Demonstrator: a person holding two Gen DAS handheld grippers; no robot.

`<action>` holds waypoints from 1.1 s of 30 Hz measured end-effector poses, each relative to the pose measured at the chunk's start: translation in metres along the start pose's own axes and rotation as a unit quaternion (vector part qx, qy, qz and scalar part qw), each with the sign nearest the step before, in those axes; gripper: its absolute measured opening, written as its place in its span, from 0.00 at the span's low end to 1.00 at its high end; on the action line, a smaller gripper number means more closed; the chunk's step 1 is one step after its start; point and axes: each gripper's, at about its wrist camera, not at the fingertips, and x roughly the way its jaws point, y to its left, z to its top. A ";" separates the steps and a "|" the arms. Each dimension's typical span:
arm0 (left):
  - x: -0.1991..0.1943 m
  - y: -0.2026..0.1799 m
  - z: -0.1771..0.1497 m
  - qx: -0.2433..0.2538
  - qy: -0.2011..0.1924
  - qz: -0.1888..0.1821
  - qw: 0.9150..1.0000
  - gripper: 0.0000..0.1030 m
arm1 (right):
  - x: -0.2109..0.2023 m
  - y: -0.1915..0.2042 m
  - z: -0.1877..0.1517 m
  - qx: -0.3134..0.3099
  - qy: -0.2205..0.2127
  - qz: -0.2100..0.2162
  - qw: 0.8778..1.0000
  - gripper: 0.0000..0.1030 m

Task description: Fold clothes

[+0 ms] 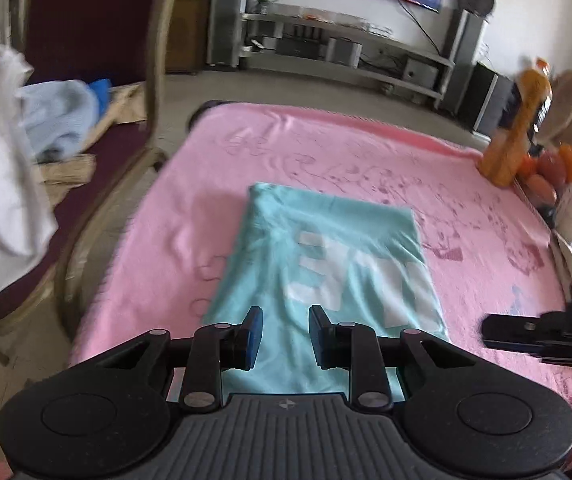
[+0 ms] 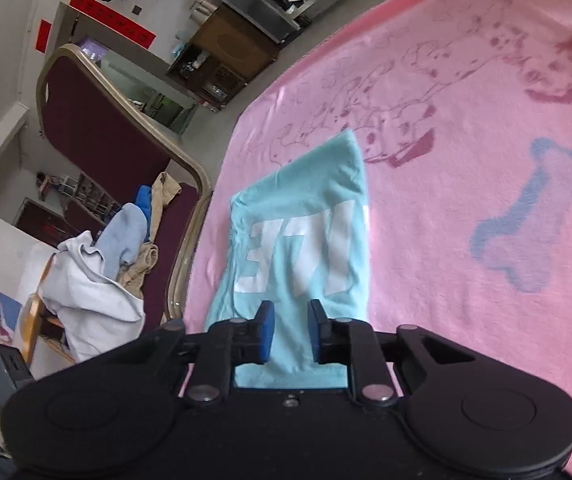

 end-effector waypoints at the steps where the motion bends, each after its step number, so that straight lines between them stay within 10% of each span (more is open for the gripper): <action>1: 0.008 -0.007 0.000 0.008 0.005 -0.001 1.000 0.24 | 0.006 -0.001 0.001 0.002 0.000 0.006 1.000 0.18; 9: 0.044 -0.032 -0.019 0.078 0.079 0.018 0.994 0.30 | 0.049 -0.017 -0.007 -0.005 0.022 -0.033 0.999 0.11; 20: 0.005 -0.018 -0.050 0.074 0.147 0.016 0.986 0.31 | 0.007 -0.013 -0.039 -0.016 0.102 -0.051 0.993 0.13; 33: -0.017 0.039 0.003 -0.043 0.041 0.002 0.998 0.48 | -0.044 -0.015 -0.022 -0.009 0.011 -0.003 1.000 0.36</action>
